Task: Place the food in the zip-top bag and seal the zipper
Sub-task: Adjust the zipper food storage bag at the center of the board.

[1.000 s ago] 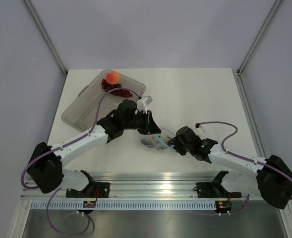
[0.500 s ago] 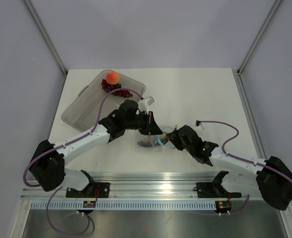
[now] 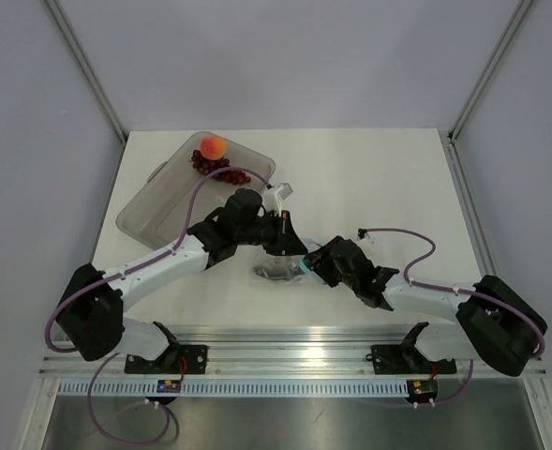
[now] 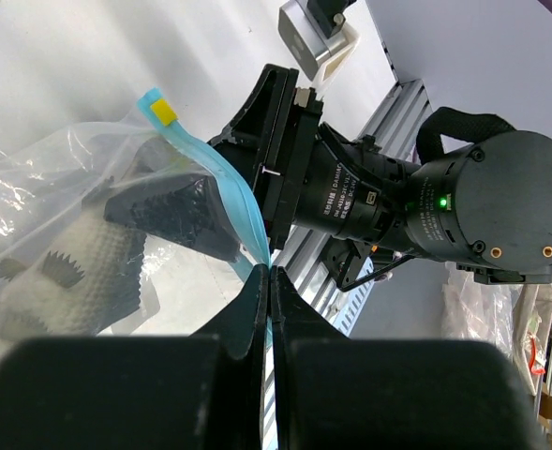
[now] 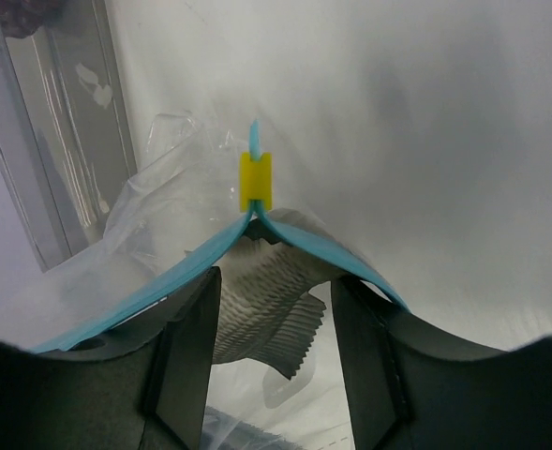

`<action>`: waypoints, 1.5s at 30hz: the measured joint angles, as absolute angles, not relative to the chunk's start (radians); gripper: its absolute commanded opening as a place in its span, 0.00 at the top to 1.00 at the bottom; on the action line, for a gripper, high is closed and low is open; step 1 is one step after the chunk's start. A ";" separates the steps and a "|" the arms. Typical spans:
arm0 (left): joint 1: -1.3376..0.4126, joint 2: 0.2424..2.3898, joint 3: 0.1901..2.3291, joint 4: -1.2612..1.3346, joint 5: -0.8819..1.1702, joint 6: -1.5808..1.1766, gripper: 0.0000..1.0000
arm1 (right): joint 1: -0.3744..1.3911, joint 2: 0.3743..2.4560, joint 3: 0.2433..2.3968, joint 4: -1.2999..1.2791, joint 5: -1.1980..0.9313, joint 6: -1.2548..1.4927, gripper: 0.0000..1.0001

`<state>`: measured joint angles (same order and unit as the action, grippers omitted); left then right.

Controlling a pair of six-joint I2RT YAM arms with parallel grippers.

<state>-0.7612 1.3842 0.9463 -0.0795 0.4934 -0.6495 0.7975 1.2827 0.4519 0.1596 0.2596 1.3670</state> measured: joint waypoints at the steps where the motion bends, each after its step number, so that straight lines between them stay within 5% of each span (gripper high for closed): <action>1: -0.761 1.385 0.946 -0.079 0.493 -0.649 1.00 | 0.797 1.285 0.444 0.176 0.252 1.370 0.44; 15: -0.761 1.398 0.938 -0.071 0.494 -0.649 1.00 | 0.797 1.322 0.333 0.552 0.158 1.349 0.54; 38: -0.762 1.462 0.882 -0.057 0.486 -0.576 1.00 | 0.797 1.639 0.331 0.835 0.038 1.356 0.51; 42: -0.762 1.462 0.882 -0.058 0.486 -0.574 1.00 | 0.797 1.715 0.336 0.924 0.008 1.383 0.70; 45: -0.762 1.462 0.877 -0.059 0.486 -0.570 1.00 | 0.797 1.752 0.336 0.989 -0.004 1.407 0.92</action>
